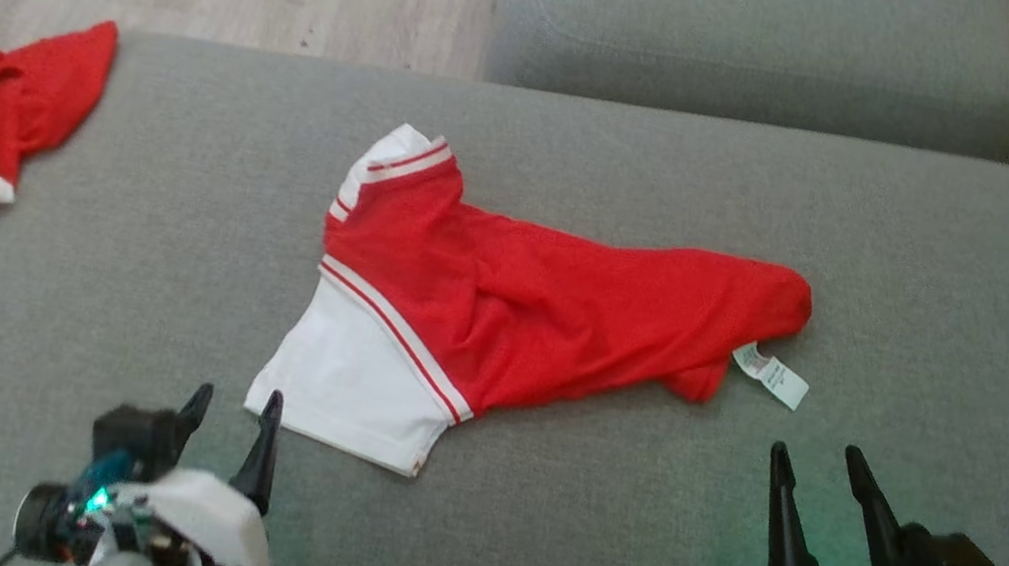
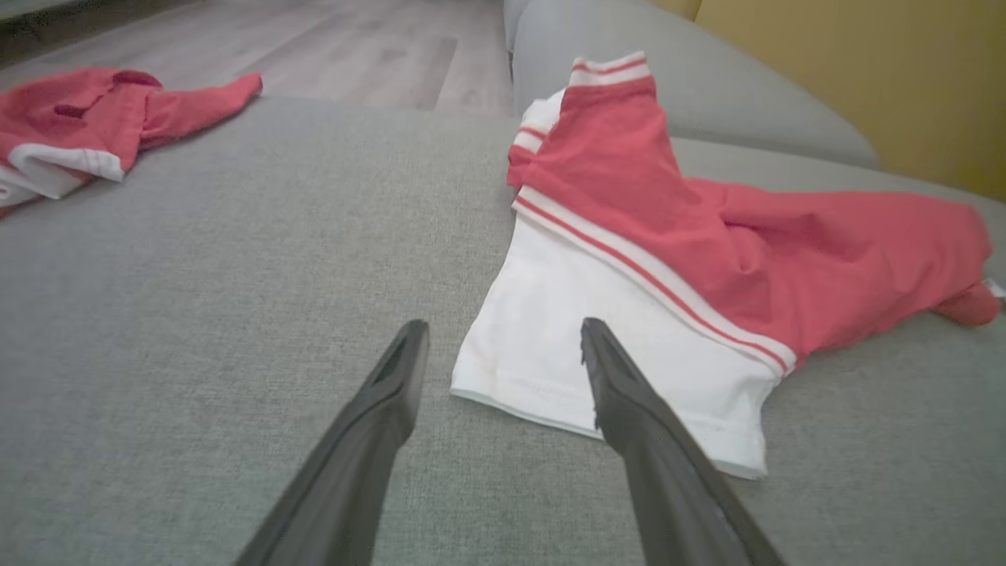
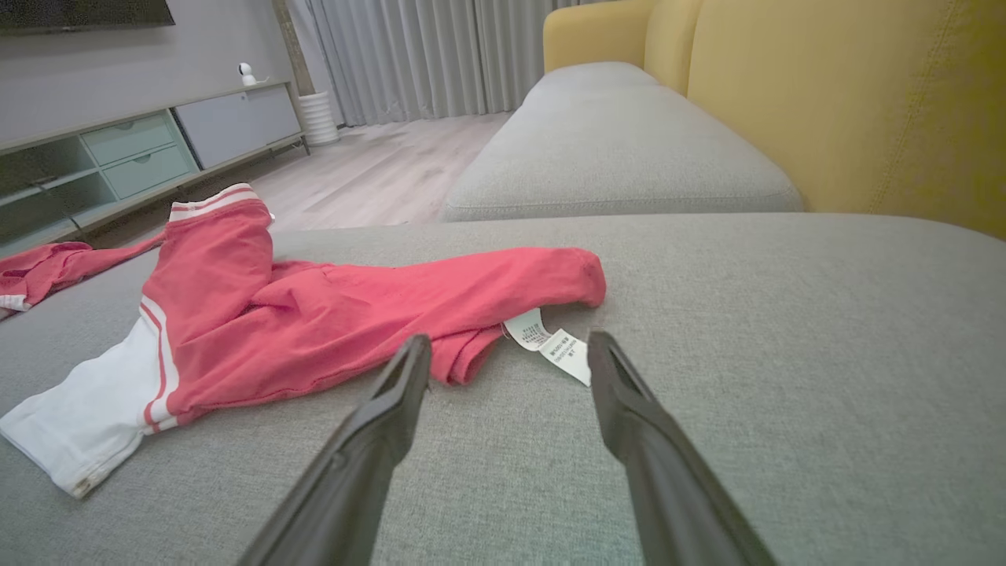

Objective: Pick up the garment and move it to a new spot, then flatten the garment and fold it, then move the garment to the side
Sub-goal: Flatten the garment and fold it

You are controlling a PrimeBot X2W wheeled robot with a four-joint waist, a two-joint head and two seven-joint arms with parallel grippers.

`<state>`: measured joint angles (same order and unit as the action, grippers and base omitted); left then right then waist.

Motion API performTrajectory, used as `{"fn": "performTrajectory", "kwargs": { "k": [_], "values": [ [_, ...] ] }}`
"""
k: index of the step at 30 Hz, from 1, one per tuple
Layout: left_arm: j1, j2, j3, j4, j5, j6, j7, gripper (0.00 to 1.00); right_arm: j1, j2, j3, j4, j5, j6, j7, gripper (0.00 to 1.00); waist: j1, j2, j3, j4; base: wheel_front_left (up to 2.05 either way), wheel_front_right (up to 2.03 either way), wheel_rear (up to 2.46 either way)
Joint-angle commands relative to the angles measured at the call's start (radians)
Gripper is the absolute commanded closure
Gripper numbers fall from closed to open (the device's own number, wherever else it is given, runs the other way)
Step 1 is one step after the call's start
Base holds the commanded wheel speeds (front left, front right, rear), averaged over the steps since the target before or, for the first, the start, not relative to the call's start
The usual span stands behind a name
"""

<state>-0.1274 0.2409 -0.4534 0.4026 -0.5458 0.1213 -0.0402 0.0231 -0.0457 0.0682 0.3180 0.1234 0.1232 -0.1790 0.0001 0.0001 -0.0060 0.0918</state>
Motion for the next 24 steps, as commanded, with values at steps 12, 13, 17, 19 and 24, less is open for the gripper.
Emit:
{"fn": "performTrajectory", "kwargs": {
  "k": [12,13,17,19,24],
  "values": [
    [-0.199,0.007,0.04,0.217,-0.043,-0.036,0.064,0.0,-0.11,-0.004,0.031,-0.034,-0.008,0.008,0.002,0.0,-0.0001,-0.0001,0.102,-0.073,0.0,0.0,0.0],
    [-0.206,0.005,0.042,0.23,-0.047,-0.039,0.066,0.0,-0.112,-0.004,0.028,-0.032,-0.009,0.008,0.002,0.0,-0.0001,-0.0001,0.106,-0.076,0.0,0.0,0.0],
    [-0.227,-0.004,0.041,0.277,-0.058,-0.043,0.081,0.0,-0.118,-0.004,0.023,-0.025,-0.011,0.008,-0.002,0.0,-0.0001,-0.0001,0.116,-0.083,0.0,0.0,0.0],
    [-0.234,-0.01,0.031,0.296,-0.059,-0.052,0.094,0.0,-0.121,-0.004,0.022,-0.023,-0.011,0.008,-0.003,0.0,-0.0001,-0.0001,0.118,-0.085,0.0,0.0,0.0],
    [-0.242,-0.034,-0.005,0.306,-0.058,-0.085,0.121,1.0,-0.129,-0.004,0.008,-0.013,-0.022,0.008,0.004,0.0,-0.0001,-0.0001,0.12,-0.078,0.0,0.0,0.0]
  ]
}}
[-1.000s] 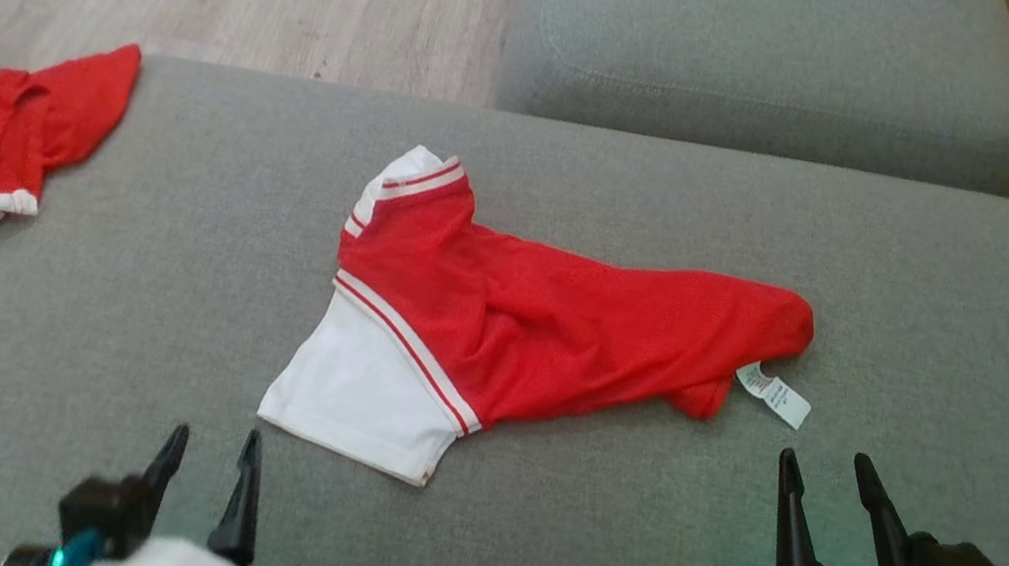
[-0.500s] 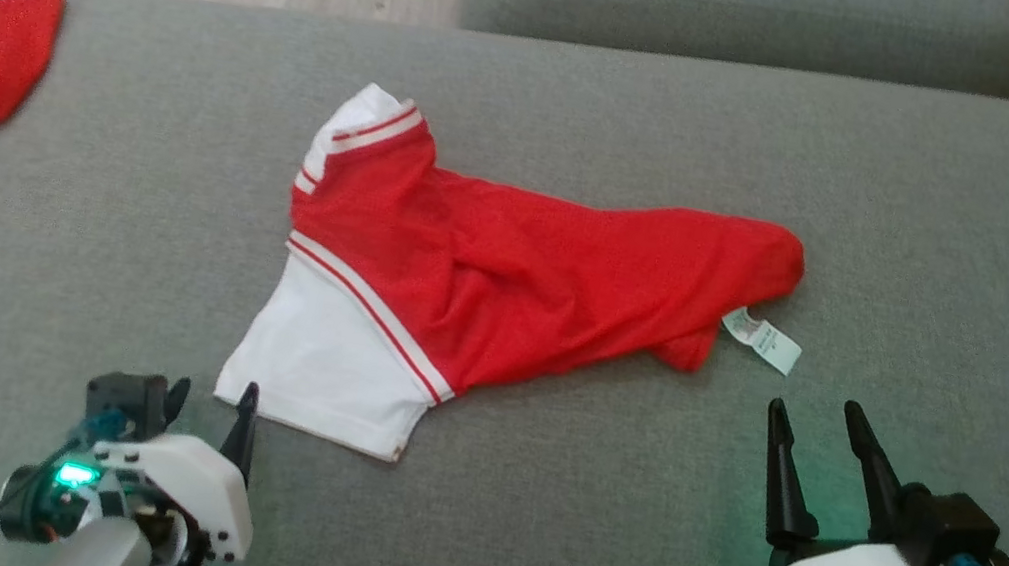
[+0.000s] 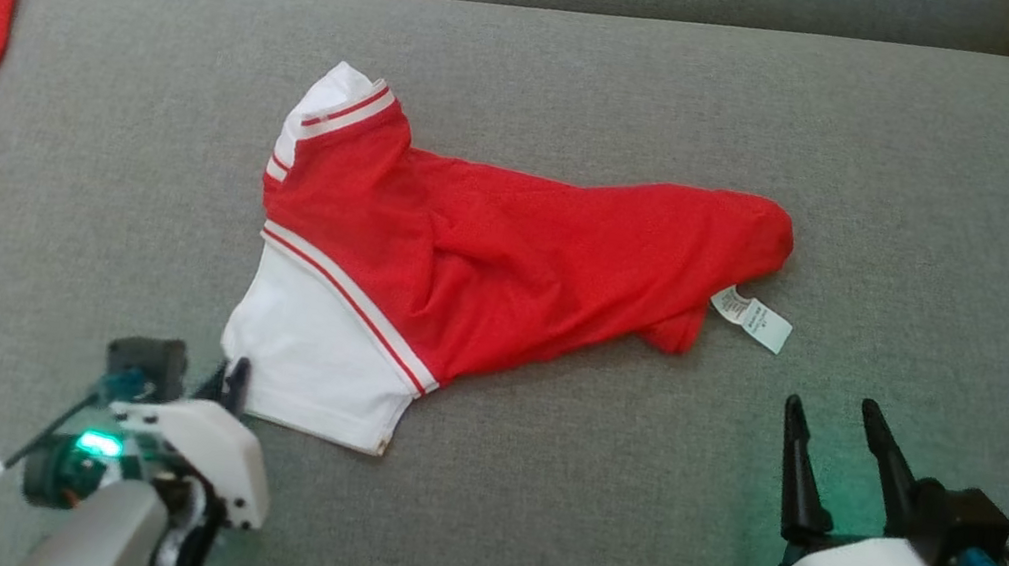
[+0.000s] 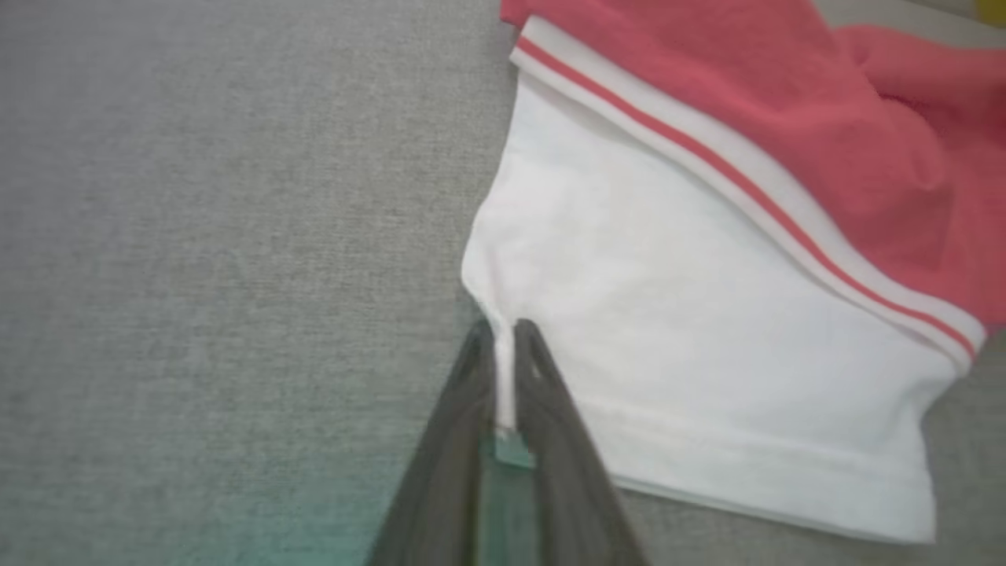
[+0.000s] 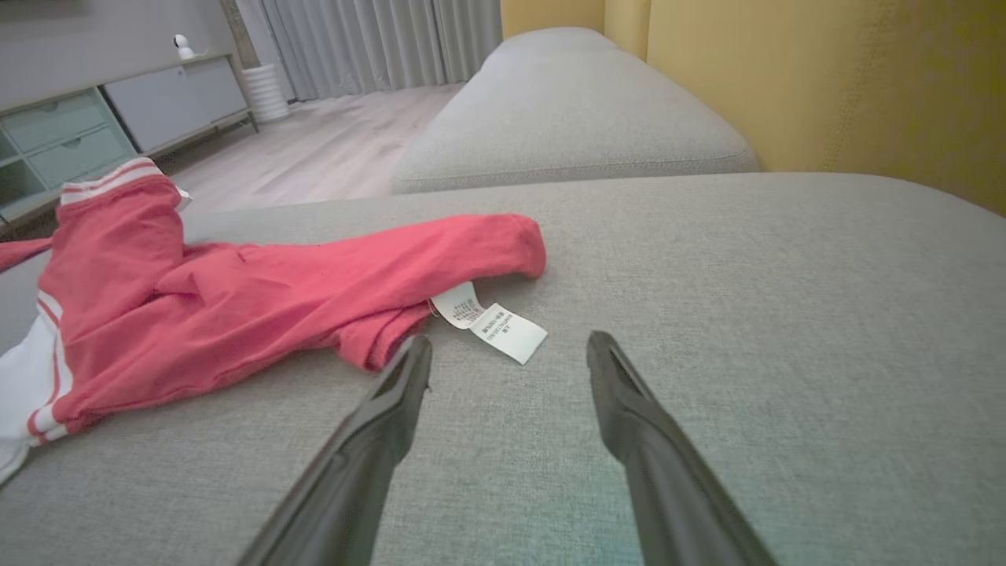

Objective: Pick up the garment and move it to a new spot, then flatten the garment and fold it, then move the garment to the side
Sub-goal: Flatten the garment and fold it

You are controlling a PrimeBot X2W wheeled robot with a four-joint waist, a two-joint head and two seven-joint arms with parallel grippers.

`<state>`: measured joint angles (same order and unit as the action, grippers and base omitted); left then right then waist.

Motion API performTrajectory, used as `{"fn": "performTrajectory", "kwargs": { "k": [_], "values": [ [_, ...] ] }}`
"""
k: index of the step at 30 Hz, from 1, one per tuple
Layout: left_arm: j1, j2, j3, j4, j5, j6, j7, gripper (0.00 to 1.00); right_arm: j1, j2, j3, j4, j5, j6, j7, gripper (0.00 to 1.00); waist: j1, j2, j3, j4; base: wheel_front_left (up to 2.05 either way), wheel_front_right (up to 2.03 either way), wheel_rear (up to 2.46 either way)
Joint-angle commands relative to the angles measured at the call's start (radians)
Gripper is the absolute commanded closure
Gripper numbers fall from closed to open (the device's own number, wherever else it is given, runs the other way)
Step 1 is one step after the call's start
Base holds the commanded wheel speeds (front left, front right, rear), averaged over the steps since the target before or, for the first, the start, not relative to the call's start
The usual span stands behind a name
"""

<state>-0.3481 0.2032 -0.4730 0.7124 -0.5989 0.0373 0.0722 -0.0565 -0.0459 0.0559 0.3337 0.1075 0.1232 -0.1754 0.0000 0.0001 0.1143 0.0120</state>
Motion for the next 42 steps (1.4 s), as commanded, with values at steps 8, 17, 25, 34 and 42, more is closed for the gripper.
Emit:
{"fn": "performTrajectory", "kwargs": {
  "k": [8,17,25,34,42],
  "values": [
    [-0.023,-0.012,-0.003,-0.068,0.03,0.02,-0.086,1.0,-0.179,-0.004,-0.079,0.068,-0.061,0.008,0.1,0.0,0.0,-0.0001,0.01,0.042,0.0,0.0,0.0],
    [-0.013,-0.015,-0.002,-0.188,0.053,0.048,-0.179,1.0,-0.393,-0.005,-0.18,0.246,-0.17,0.008,0.209,0.0,0.0,-0.0001,0.043,0.115,0.0,0.0,0.0],
    [0.003,-0.021,-0.022,-0.288,0.062,0.06,-0.191,1.0,-0.523,-0.024,-0.265,0.446,-0.267,0.008,0.241,0.0,0.0,-0.0001,0.076,0.174,0.0,0.0,0.0],
    [0.02,-0.016,-0.028,-0.345,0.06,0.076,-0.186,1.0,-0.615,-0.04,-0.267,0.619,-0.33,0.008,0.26,0.0,0.0,-0.0001,0.089,0.185,0.0,0.0,0.0],
    [0.024,-0.01,-0.026,-0.364,0.051,0.081,-0.185,1.0,-0.663,-0.04,-0.253,0.709,-0.32,0.008,0.248,1.0,0.0,-0.0001,0.083,0.175,0.0,0.0,0.0]
  ]
}}
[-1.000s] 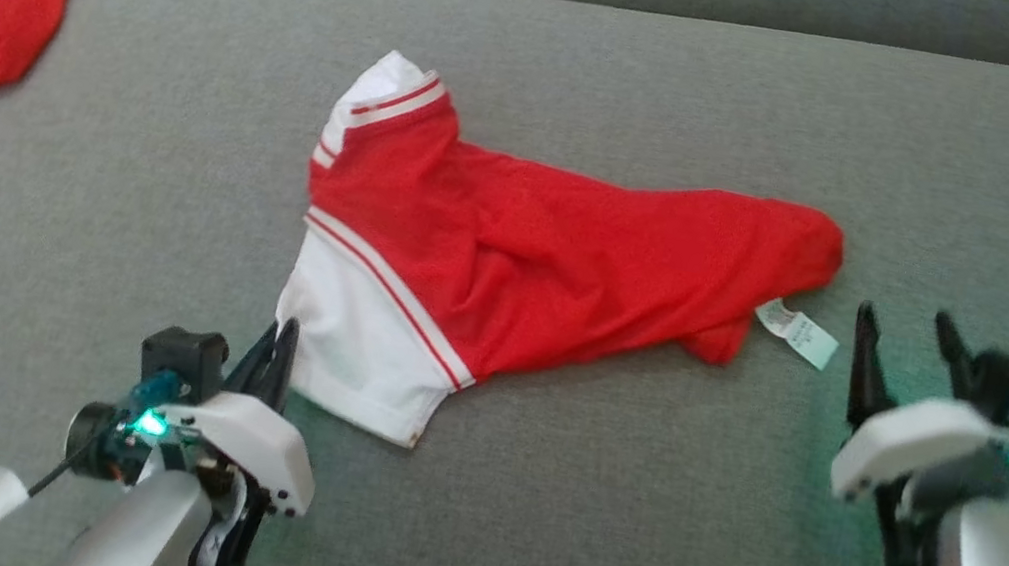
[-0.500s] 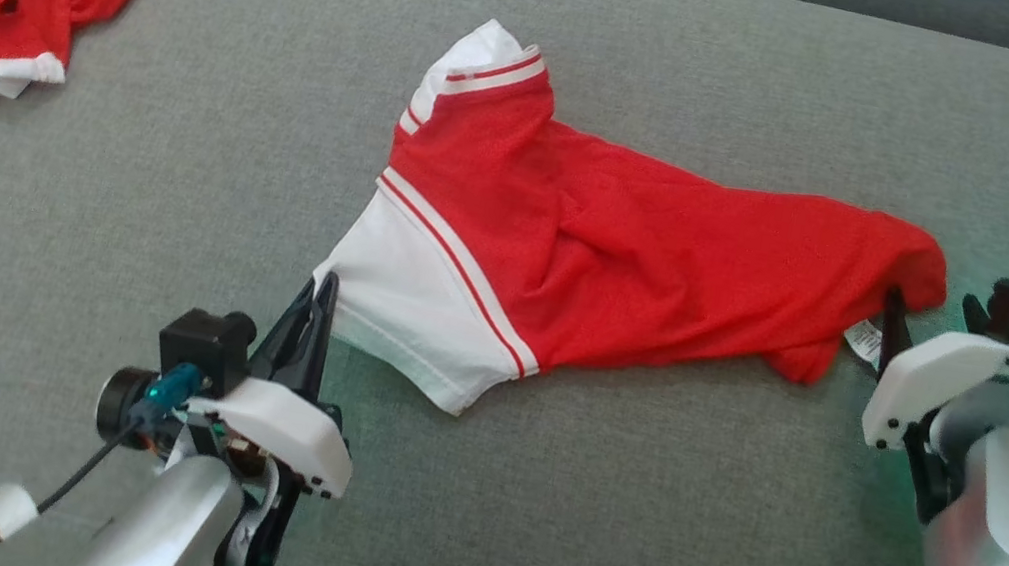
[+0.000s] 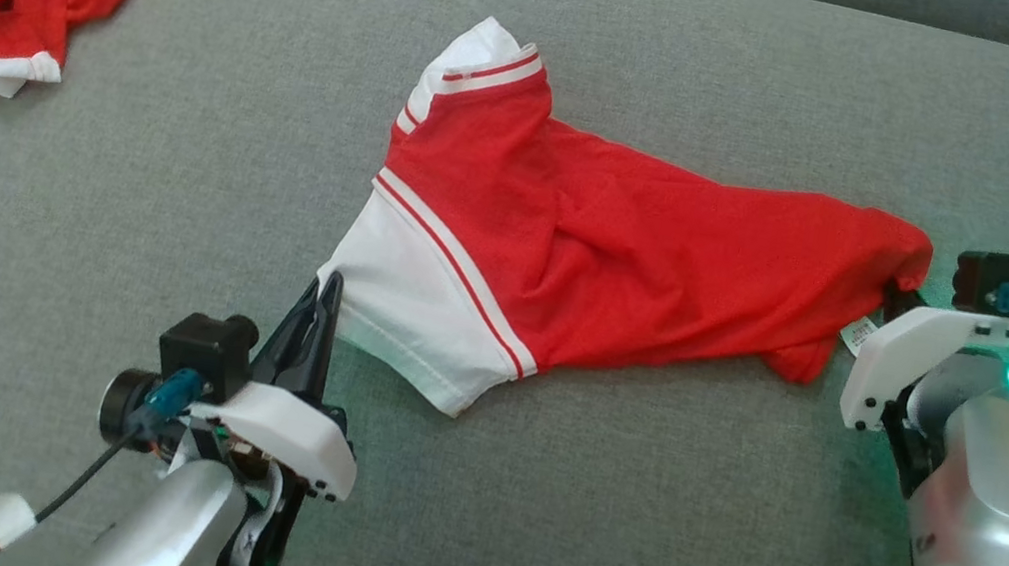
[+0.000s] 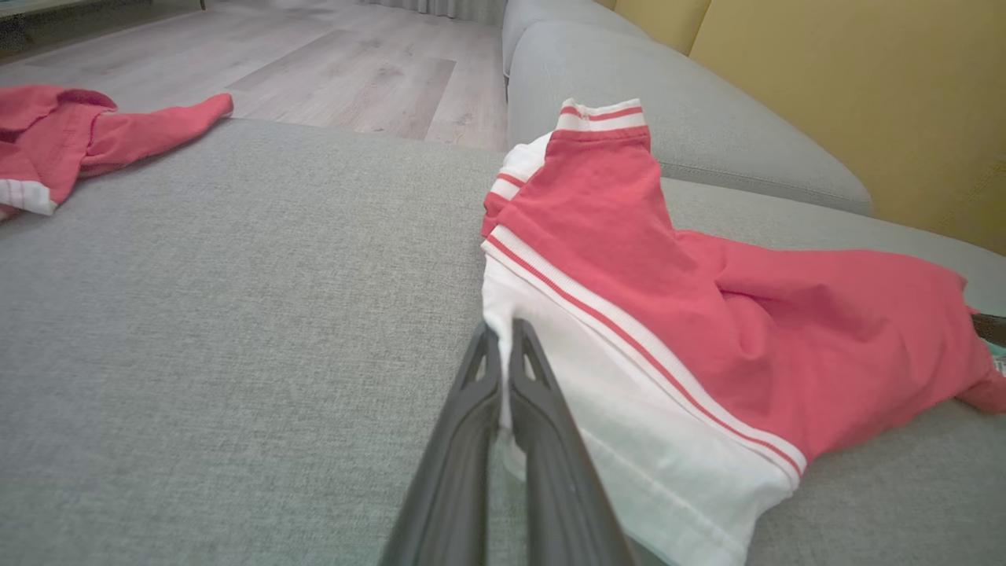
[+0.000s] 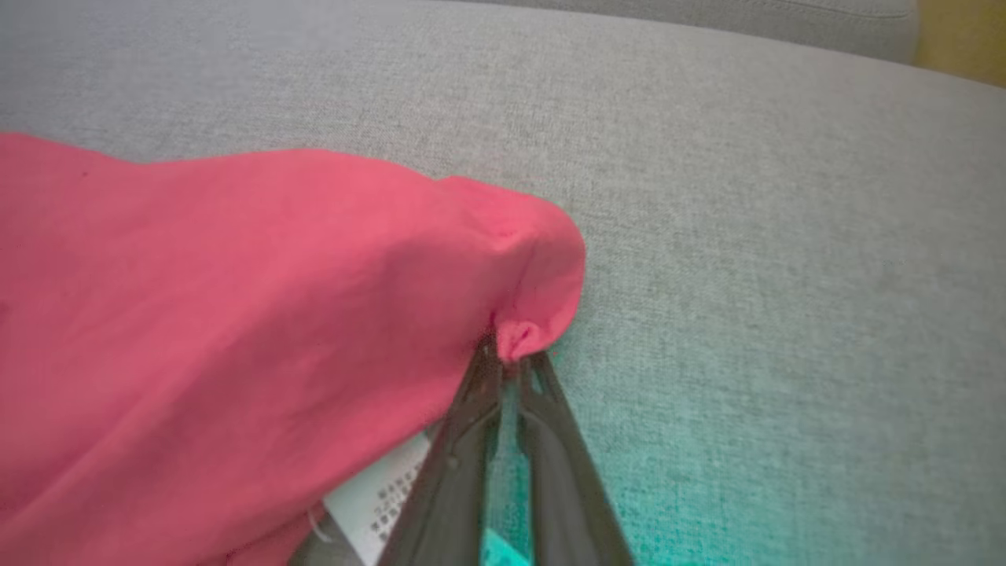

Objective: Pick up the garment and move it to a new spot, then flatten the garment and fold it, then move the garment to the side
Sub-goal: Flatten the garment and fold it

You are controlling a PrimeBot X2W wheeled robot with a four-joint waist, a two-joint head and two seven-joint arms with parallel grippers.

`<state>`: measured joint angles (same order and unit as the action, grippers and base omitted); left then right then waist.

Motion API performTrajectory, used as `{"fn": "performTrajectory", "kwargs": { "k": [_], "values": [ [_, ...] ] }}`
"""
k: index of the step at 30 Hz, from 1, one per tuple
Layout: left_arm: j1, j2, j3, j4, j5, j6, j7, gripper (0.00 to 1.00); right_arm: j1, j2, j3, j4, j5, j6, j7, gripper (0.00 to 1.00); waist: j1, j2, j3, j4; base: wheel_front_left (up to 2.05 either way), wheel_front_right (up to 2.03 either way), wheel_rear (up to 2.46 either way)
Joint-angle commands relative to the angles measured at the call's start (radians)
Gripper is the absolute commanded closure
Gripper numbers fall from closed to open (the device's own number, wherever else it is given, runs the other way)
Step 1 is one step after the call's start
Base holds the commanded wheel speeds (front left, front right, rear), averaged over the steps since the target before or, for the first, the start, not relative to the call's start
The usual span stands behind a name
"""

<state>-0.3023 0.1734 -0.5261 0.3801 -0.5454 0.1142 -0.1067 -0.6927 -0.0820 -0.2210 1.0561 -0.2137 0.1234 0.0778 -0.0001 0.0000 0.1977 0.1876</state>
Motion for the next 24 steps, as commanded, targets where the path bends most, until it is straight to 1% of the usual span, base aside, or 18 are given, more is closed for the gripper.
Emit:
{"fn": "performTrajectory", "kwargs": {
  "k": [1,4,5,8,12,16,17,21,24],
  "values": [
    [-0.022,0.02,0.029,-0.034,-0.005,0.004,-0.007,1.0,-0.031,-0.006,0.025,-0.008,0.004,0.007,-0.015,1.0,0.0001,0.0,-0.002,-0.002,0.0,0.0,0.0],
    [-0.02,0.024,0.041,-0.041,-0.015,0.006,-0.015,1.0,-0.049,-0.006,0.025,0.0,0.021,0.007,-0.06,1.0,0.0001,0.0,-0.009,-0.011,0.0,0.0,0.0],
    [-0.016,0.021,0.058,-0.051,-0.041,0.001,-0.019,1.0,-0.061,-0.001,0.027,0.005,0.047,0.007,-0.094,1.0,0.0001,0.0,-0.02,-0.018,0.0,0.0,0.0],
    [-0.017,0.014,0.095,-0.08,-0.094,-0.016,-0.023,1.0,-0.074,0.011,0.046,0.012,0.106,0.007,-0.144,1.0,0.0001,0.0,-0.045,-0.031,0.0,0.0,0.0],
    [-0.028,0.017,0.154,-0.155,-0.169,-0.038,-0.022,1.0,-0.083,0.019,0.104,-0.001,0.197,0.007,-0.201,1.0,0.0001,0.0,-0.094,-0.055,0.0,0.0,0.0],
    [-0.041,0.04,0.206,-0.268,-0.223,-0.048,-0.003,1.0,-0.08,0.021,0.183,-0.065,0.311,0.007,-0.233,1.0,0.0001,0.0,-0.15,-0.082,0.0,0.0,0.0],
    [-0.041,0.04,0.206,-0.268,-0.223,-0.048,-0.003,1.0,-0.08,0.021,0.183,-0.065,0.311,0.007,-0.233,1.0,0.0001,0.0,-0.15,-0.082,0.0,0.0,0.0],
    [-0.05,0.075,0.247,-0.405,-0.263,-0.043,0.039,1.0,-0.043,-0.007,0.274,-0.206,0.434,0.007,-0.225,1.0,0.0001,0.0,-0.209,-0.106,0.0,0.0,0.0],
    [-0.064,0.104,0.283,-0.526,-0.296,-0.03,0.081,1.0,0.003,-0.039,0.33,-0.383,0.547,0.007,-0.176,1.0,0.0001,0.0,-0.235,-0.127,0.0,0.0,0.0]
  ]
}}
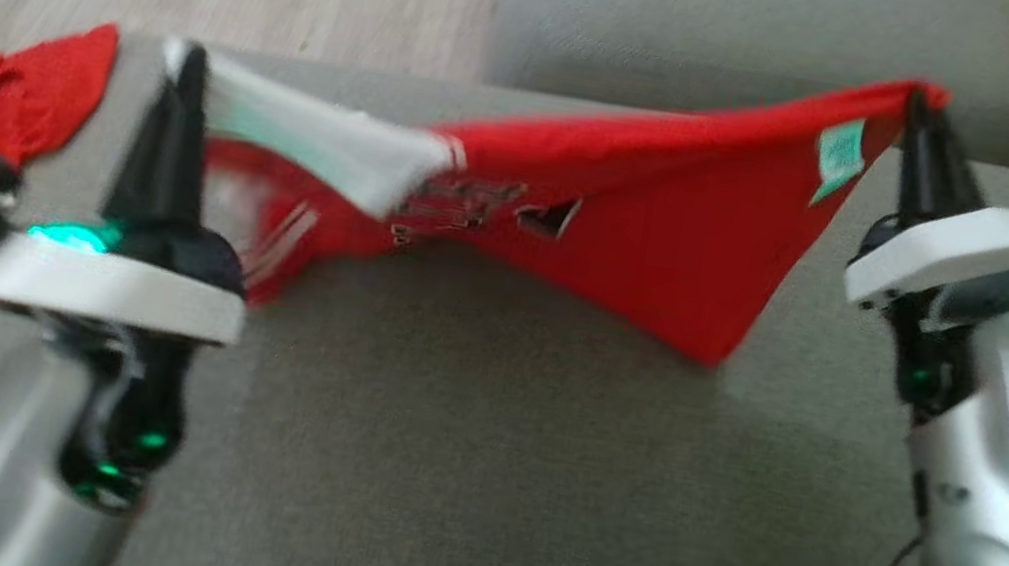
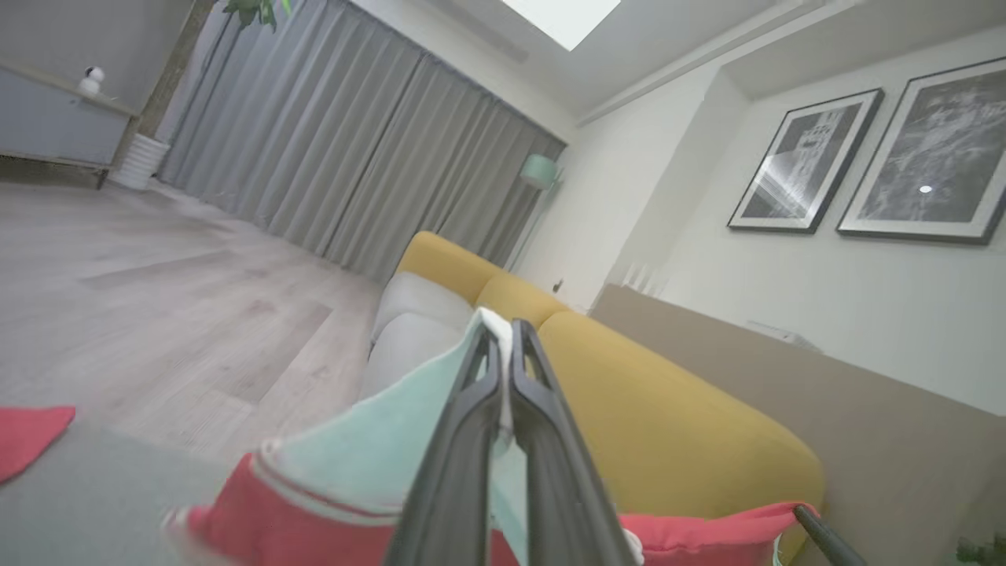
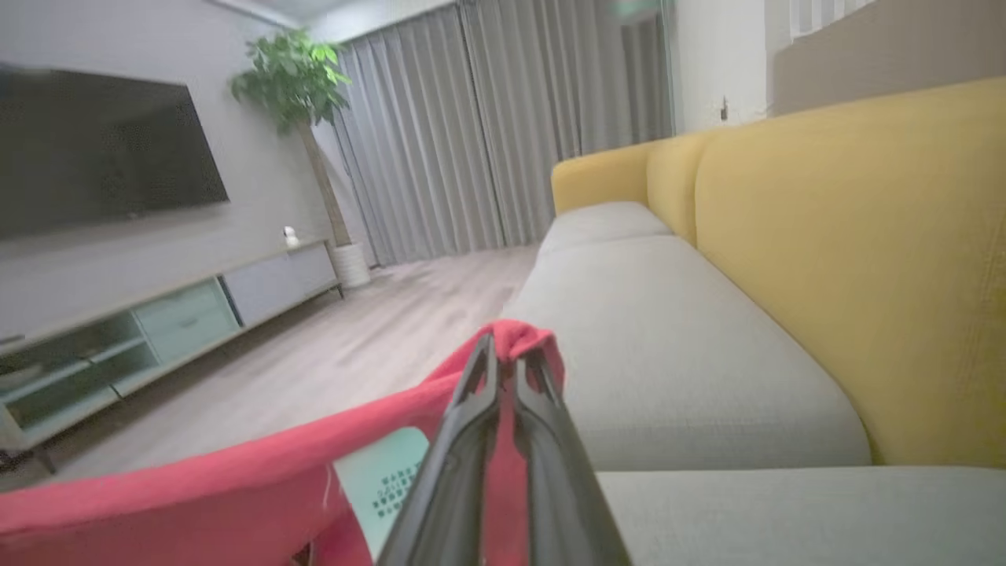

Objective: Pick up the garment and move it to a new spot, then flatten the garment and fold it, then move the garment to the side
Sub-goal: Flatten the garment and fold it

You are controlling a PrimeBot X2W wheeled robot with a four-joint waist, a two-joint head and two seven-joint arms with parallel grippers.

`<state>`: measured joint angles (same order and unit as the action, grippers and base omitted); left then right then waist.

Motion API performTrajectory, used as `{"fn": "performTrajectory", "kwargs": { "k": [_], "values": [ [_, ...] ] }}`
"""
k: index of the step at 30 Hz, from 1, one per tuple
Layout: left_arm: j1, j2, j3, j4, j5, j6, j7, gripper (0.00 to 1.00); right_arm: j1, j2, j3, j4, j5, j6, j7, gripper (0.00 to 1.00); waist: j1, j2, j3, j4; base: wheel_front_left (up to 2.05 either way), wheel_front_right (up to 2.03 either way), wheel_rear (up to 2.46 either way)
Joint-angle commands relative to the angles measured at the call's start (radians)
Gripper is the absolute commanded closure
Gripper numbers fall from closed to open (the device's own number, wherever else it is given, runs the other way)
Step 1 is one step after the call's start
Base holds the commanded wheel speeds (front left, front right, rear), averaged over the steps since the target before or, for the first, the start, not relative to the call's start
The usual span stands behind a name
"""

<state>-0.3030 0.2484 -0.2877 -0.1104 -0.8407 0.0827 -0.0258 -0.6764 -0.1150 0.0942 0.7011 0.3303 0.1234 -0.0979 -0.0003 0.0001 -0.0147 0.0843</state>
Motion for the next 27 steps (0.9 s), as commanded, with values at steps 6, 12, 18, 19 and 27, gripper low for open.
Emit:
{"fn": "performTrajectory", "kwargs": {
  "k": [6,12,18,19,27],
  "values": [
    [-0.13,0.1,0.114,-0.266,-0.04,0.048,0.102,1.0,0.129,-0.091,-0.002,-0.493,0.119,0.007,0.152,1.0,0.0003,-0.0001,-0.06,-0.059,0.0,0.0,0.0],
    [-0.236,0.174,0.148,-0.425,-0.062,0.096,0.234,1.0,0.285,-0.101,-0.132,-0.948,0.138,0.007,0.359,1.0,0.0003,-0.0001,-0.057,-0.083,0.0,0.0,0.0],
    [-0.309,0.217,0.133,-0.457,-0.063,0.121,0.326,1.0,0.351,-0.066,-0.216,-1.18,0.111,0.007,0.515,1.0,0.0003,-0.0001,-0.018,-0.1,0.0,0.0,0.0],
    [-0.316,0.213,0.128,-0.447,-0.071,0.122,0.334,1.0,0.354,-0.056,-0.219,-1.189,0.111,0.007,0.534,1.0,0.0003,-0.0001,-0.008,-0.101,0.0,0.0,0.0],
    [-0.451,0.176,0.096,-0.227,-0.089,0.102,0.346,1.0,0.215,-0.009,-0.202,-1.031,0.125,0.007,0.575,1.0,0.0003,-0.0001,0.15,-0.11,0.0,0.0,0.0]
  ]
}}
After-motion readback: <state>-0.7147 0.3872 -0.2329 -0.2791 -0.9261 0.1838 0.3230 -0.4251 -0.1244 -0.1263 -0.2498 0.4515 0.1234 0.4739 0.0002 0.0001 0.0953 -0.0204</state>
